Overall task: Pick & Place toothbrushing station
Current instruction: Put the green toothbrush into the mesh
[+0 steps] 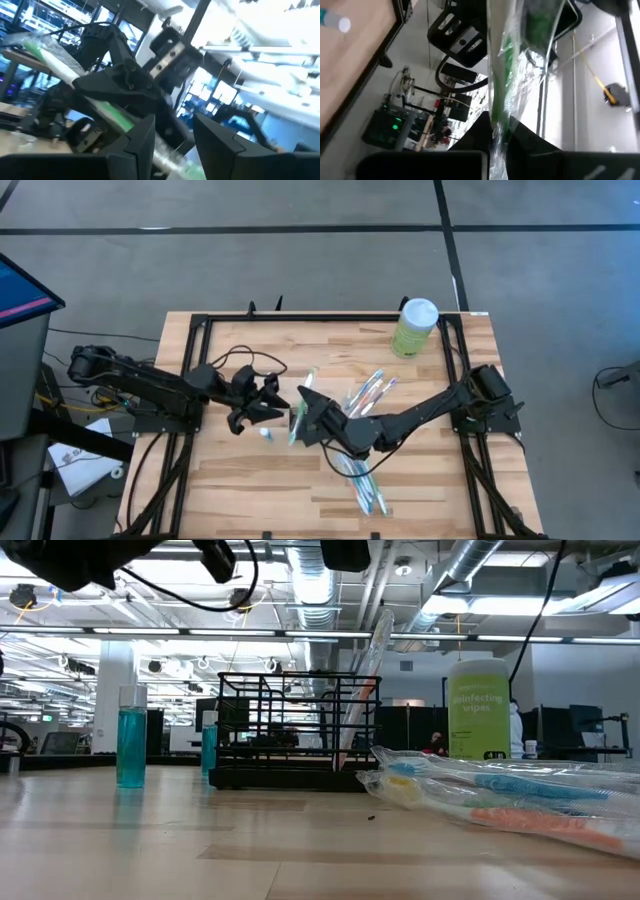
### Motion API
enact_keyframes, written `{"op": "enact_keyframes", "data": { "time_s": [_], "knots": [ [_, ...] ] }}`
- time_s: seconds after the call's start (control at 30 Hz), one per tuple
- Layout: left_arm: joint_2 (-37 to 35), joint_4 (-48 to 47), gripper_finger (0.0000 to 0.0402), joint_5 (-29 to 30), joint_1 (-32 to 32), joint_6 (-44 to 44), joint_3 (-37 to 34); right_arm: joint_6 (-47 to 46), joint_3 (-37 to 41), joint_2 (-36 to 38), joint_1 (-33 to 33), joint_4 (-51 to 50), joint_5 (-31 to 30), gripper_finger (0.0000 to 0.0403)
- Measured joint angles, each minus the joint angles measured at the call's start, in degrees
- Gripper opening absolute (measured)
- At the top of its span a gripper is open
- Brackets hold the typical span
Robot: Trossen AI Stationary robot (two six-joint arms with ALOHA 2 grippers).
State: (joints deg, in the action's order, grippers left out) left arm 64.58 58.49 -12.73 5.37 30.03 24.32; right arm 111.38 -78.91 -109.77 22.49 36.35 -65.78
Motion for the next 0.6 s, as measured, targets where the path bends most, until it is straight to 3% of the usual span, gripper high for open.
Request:
{"op": "enact_keyframes", "data": {
  "time_s": [0.4, 0.5, 0.6],
  "knots": [
    [-0.47, -0.88, 0.0121, -0.28, 0.02, -1.3, -0.02, -15.95, 0.07, 0.02, 0.5, -1.06, -1.75, 0.0014],
    [-0.47, -0.88, 0.012, -0.78, 0.02, -1.3, -0.02, -22.07, 0.18, 2.23, 1.21, -7.32, -1.14, 0.0014],
    [-0.47, -0.88, 0.0118, -1.08, 0.02, -1.3, -0.02, -37.43, 0.17, 6.89, 1.67, -21.74, 0.07, 0.0014]
  ]
}}
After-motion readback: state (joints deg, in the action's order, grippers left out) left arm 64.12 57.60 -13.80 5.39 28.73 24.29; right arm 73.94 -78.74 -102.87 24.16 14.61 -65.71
